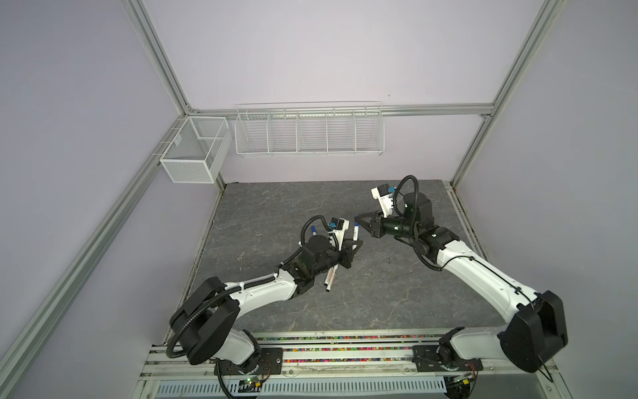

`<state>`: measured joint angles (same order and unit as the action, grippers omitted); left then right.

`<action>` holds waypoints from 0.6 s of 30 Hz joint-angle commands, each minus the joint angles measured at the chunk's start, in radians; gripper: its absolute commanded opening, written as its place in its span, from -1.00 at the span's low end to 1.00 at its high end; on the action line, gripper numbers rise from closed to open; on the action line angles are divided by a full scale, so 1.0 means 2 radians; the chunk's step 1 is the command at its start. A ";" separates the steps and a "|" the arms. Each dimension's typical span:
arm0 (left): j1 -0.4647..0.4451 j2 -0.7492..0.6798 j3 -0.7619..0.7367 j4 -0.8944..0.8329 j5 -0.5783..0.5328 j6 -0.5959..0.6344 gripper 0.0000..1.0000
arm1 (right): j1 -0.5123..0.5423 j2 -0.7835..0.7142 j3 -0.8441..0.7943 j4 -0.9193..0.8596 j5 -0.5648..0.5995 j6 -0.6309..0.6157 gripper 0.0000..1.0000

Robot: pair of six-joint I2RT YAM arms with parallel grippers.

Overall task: Insert the pens into the pen caps
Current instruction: 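Push the blue cap down onto the marker tip with the right gripper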

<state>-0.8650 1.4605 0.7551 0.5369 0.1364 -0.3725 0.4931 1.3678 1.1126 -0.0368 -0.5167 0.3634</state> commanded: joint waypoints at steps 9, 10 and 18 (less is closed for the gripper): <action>0.016 -0.019 0.048 0.021 -0.066 0.041 -1.00 | 0.024 0.032 0.018 -0.197 -0.134 -0.093 -0.86; 0.016 -0.021 0.044 0.027 -0.070 0.040 -1.00 | 0.026 0.030 0.019 -0.206 -0.129 -0.099 -0.86; 0.016 -0.030 0.026 0.073 -0.073 0.043 -1.00 | 0.025 0.015 0.010 -0.209 -0.133 -0.103 -0.86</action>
<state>-0.8650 1.4513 0.7715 0.4477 0.1051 -0.2871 0.4854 1.4120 1.1900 -0.1864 -0.5858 0.1848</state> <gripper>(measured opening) 0.117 0.121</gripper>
